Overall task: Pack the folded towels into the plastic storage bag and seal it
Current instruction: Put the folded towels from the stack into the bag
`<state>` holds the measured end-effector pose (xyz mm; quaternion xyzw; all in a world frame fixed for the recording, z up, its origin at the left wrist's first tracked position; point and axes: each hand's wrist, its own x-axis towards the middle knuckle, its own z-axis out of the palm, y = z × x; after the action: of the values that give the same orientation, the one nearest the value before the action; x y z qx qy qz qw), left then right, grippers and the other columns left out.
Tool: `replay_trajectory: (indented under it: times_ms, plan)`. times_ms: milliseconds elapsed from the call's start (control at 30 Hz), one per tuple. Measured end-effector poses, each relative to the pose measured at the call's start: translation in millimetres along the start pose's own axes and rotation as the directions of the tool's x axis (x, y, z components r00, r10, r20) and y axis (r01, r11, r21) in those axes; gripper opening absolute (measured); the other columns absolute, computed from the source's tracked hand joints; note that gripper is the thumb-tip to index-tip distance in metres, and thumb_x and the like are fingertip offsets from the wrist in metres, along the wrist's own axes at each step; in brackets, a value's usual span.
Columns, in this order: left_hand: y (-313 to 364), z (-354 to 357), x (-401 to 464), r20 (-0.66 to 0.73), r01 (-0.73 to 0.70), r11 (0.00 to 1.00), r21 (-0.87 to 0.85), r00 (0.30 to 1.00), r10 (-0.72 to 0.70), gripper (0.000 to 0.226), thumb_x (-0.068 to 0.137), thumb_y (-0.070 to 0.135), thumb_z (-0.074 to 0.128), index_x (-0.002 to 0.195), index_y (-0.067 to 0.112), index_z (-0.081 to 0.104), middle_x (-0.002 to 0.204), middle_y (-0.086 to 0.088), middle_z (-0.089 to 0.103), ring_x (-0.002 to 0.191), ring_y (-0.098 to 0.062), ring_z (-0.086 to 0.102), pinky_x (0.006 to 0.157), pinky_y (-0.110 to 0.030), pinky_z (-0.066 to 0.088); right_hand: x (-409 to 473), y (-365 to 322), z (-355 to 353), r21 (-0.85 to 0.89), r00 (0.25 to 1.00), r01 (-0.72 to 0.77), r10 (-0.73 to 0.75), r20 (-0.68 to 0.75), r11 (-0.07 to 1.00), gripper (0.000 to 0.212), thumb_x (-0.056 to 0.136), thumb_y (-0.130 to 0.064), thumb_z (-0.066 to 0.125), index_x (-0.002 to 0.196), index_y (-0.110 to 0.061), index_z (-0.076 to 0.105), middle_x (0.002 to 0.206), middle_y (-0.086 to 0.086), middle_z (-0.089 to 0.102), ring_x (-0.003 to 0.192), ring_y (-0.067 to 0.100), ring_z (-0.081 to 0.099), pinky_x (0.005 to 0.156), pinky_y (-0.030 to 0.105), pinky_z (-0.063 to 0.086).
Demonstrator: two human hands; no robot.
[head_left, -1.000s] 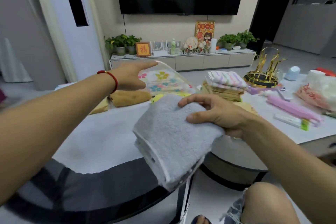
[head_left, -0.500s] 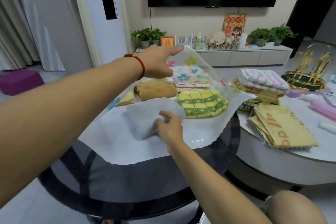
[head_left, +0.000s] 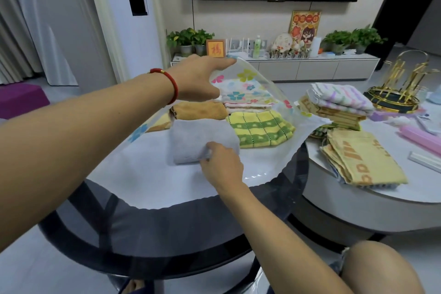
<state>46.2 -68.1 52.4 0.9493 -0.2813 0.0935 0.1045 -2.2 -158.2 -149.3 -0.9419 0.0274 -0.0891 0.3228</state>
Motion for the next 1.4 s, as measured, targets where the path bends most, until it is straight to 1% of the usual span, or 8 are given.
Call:
replay_trajectory:
  times_ms: [333,467,567,833,900,1000,1267,1400]
  plan:
    - [7.6,3.9,-9.5,-0.076,-0.018,0.998,0.052,0.997,0.022,0.071,0.081,0.016,0.061,0.146,0.037,0.041,0.142,0.002,0.054,0.096,-0.029,0.061,0.076,-0.024,0.041,26.3,24.5,-24.3,-0.185,0.921,0.338,-0.284,0.266,0.923,0.051,0.097,-0.015,0.052,0.148,-0.017,0.048,0.151,0.012,0.042,0.132,0.040,0.044,0.101,0.049,0.048]
    - [13.5,16.9,-2.7,-0.113,-0.056,0.992,0.113,0.991,0.069,0.068,0.081,0.021,0.063,0.146,0.033,0.044,0.134,-0.006,0.061,0.100,-0.030,0.057,0.086,-0.035,0.047,13.4,65.1,-81.6,-0.161,0.874,0.481,-0.486,0.012,0.862,0.027,0.092,-0.026,0.058,0.114,-0.022,0.074,0.116,-0.003,0.067,0.091,0.022,0.065,0.074,0.037,0.054]
    - [23.5,28.3,5.8,-0.101,-0.137,0.978,0.158,0.983,0.154,0.064,0.081,0.023,0.063,0.144,0.027,0.048,0.140,-0.003,0.056,0.122,-0.031,0.050,0.104,-0.045,0.040,4.5,112.3,-140.6,-0.173,0.822,0.502,-0.529,-0.211,0.848,0.022,0.087,-0.031,0.054,0.082,-0.020,0.072,0.076,-0.013,0.061,0.064,0.008,0.050,0.057,0.027,0.044]
    - [47.2,51.9,27.0,-0.172,-0.103,0.992,0.073,0.978,0.115,0.060,0.085,0.023,0.064,0.142,0.024,0.050,0.141,-0.005,0.056,0.127,-0.030,0.047,0.100,-0.047,0.042,29.4,277.4,-223.0,-0.118,0.833,-0.284,0.184,-0.522,0.952,0.024,0.088,-0.025,0.054,0.076,-0.010,0.068,0.082,0.014,0.071,0.076,0.035,0.060,0.065,0.038,0.048]
    - [42.7,52.5,31.0,-0.198,-0.081,0.993,0.087,0.975,0.097,0.063,0.083,0.025,0.063,0.143,0.029,0.048,0.140,-0.006,0.056,0.125,-0.032,0.050,0.094,-0.048,0.048,35.4,310.3,-230.1,-0.139,0.811,-0.422,0.305,-0.499,0.896,0.025,0.091,-0.026,0.055,0.099,-0.012,0.074,0.108,0.019,0.071,0.097,0.039,0.063,0.081,0.043,0.053]
    - [40.0,53.3,35.5,-0.218,-0.075,0.995,0.067,0.972,0.087,0.063,0.080,0.024,0.065,0.141,0.030,0.050,0.136,-0.009,0.059,0.120,-0.034,0.054,0.092,-0.048,0.050,39.0,344.7,-231.3,-0.196,0.767,-0.634,0.579,-0.276,0.748,0.051,0.098,-0.037,0.056,0.143,-0.015,0.047,0.141,0.024,0.050,0.128,0.046,0.050,0.104,0.053,0.044]
    - [39.3,45.9,36.5,-0.240,-0.028,1.000,0.010,0.970,0.029,0.061,0.080,0.022,0.064,0.140,0.031,0.052,0.136,-0.010,0.060,0.122,-0.034,0.054,0.098,-0.049,0.047,37.4,348.5,-239.6,-0.335,0.849,-0.516,0.419,-0.322,0.788,0.048,0.088,-0.036,0.073,0.127,-0.028,0.047,0.123,0.019,0.059,0.108,0.041,0.059,0.086,0.047,0.050]
    - [35.1,41.1,38.1,-0.208,-0.012,0.999,0.045,0.978,0.021,0.067,0.080,0.022,0.064,0.143,0.034,0.046,0.139,-0.009,0.057,0.117,-0.034,0.056,0.090,-0.047,0.051,34.2,325.2,-267.6,-0.082,0.879,-0.476,0.472,-0.067,0.876,0.050,0.087,-0.017,0.078,0.128,-0.032,0.054,0.135,0.015,0.056,0.105,0.033,0.056,0.086,0.044,0.053]
